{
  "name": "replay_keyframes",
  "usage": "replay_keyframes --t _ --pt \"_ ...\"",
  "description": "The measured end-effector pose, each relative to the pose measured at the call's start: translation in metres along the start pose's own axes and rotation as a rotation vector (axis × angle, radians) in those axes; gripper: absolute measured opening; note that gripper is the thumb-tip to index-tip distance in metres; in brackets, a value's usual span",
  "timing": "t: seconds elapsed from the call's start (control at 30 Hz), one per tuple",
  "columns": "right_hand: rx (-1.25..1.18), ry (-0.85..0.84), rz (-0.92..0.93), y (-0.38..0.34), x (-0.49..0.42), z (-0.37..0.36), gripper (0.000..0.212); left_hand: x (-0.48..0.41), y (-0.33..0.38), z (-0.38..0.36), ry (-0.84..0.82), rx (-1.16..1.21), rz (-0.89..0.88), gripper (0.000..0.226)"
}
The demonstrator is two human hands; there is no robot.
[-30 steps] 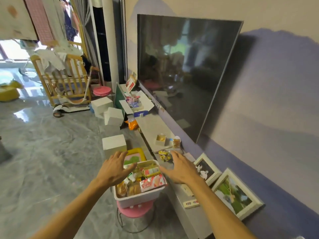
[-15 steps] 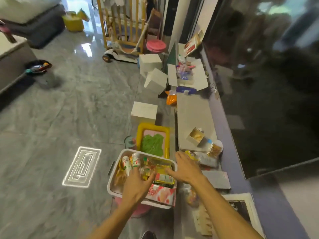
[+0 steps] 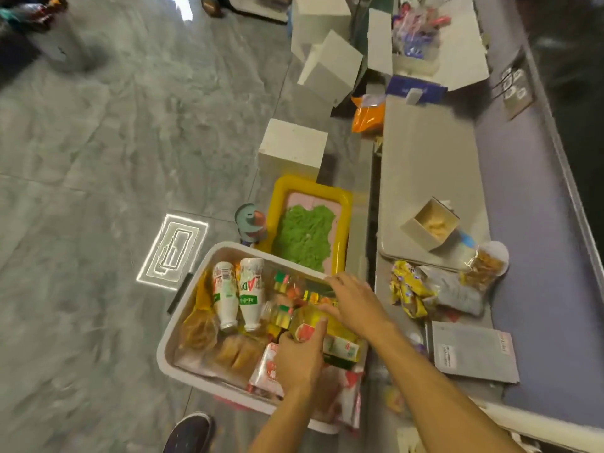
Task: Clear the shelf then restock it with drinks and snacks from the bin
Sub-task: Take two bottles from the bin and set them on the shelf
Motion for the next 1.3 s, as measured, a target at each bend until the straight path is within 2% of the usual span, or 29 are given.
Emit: replay_keyframes --t 0.17,0.3,0.47,0.57,0.63,0.7,0.8,0.9,1.03,1.17,1.3 --pt "0.098 -0.088 0.094 -0.002 -0.017 -0.005 0.067 -0.019 -0.006 0.000 -0.014 0.009 0.021 0.073" --pt "0.137 -0.161 0.101 -0.010 -0.026 0.001 0.066 -0.022 -0.009 0.005 -0.046 0.017 0.050 0.065" --pt "0.071 -0.092 0.062 -0.012 -0.020 -0.003 0.072 -0.018 -0.016 0.014 -0.023 0.020 0.036 0.070" --pt "0.013 -0.042 0.033 -0.013 -0.014 -0.003 0.064 -0.015 -0.016 0.018 -0.043 0.072 0.064 0.061" --pt "-0.020 -0.020 0.016 -0.010 -0.009 -0.002 0.060 -0.014 -0.016 0.019 -0.054 0.079 0.065 0.066" --pt "-0.071 -0.006 -0.021 -0.001 -0.001 -0.003 0.068 -0.015 -0.018 0.021 -0.066 0.043 0.036 0.074" --pt "-0.134 0.028 -0.065 0.016 0.019 -0.005 0.066 -0.014 -0.011 0.027 -0.084 0.012 -0.049 0.065" --pt "-0.263 0.045 -0.107 0.024 0.042 -0.004 0.068 -0.007 0.007 0.035 -0.142 0.024 -0.161 0.066" --pt "-0.502 0.167 -0.213 0.032 0.069 0.007 0.066 0.004 0.042 0.053 -0.208 -0.027 -0.346 0.052" --pt "-0.817 0.232 -0.320 0.034 0.092 0.015 0.063 0.010 0.075 0.079 -0.307 -0.054 -0.425 0.065" --pt "-0.955 0.370 -0.339 0.022 0.118 0.041 0.049 0.031 0.116 0.110 -0.400 -0.103 -0.540 0.061"
Point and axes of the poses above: each hand's wrist, its own x-axis away from the middle knuckle, its own z-axis out of the back of the hand, y = z × x, the point moved 6 cm from there along -x, towards the middle knuckle, and after that the axes turned 2 degrees about -z, right-handed, at the moved point
